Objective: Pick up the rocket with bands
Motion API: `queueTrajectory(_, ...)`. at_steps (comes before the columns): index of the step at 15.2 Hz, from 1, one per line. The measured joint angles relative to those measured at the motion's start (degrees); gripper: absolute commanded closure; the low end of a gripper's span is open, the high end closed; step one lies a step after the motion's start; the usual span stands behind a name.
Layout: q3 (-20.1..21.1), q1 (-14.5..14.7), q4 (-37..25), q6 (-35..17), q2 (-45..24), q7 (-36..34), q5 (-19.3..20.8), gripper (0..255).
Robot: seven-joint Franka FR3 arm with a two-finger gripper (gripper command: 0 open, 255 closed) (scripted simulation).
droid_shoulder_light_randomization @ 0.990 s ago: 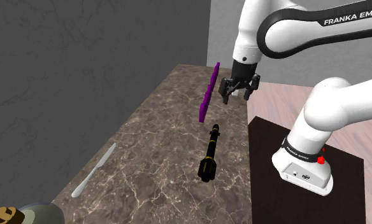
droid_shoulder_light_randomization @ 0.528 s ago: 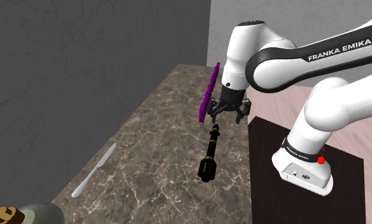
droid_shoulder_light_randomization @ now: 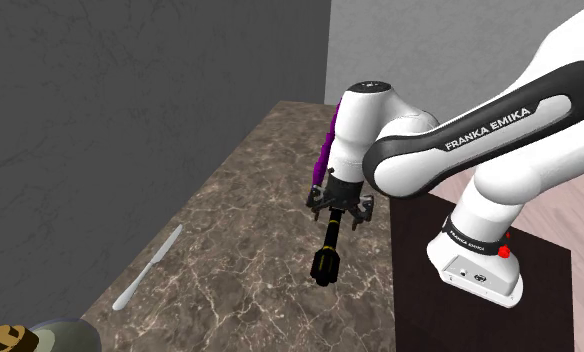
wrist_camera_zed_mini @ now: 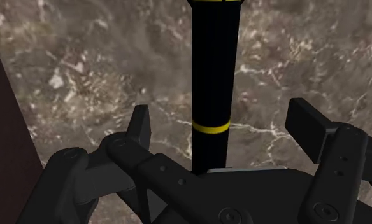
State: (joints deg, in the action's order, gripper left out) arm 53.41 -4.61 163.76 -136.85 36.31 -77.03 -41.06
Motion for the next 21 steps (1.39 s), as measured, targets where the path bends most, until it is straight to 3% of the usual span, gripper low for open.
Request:
queueTrajectory(6, 5.3, -3.2, 0.7, -8.4, -7.2, -0.5, -1.3, 0)
queueTrajectory(7, 5.7, -3.4, 0.8, -8.9, -7.7, -0.6, -1.4, 255)
queueTrajectory(17, 6.0, -3.5, 0.9, -9.5, -8.1, -0.6, -1.4, 255)
queueTrajectory(21, 3.2, -1.7, 0.6, -5.1, -4.2, -0.4, -1.1, 255)
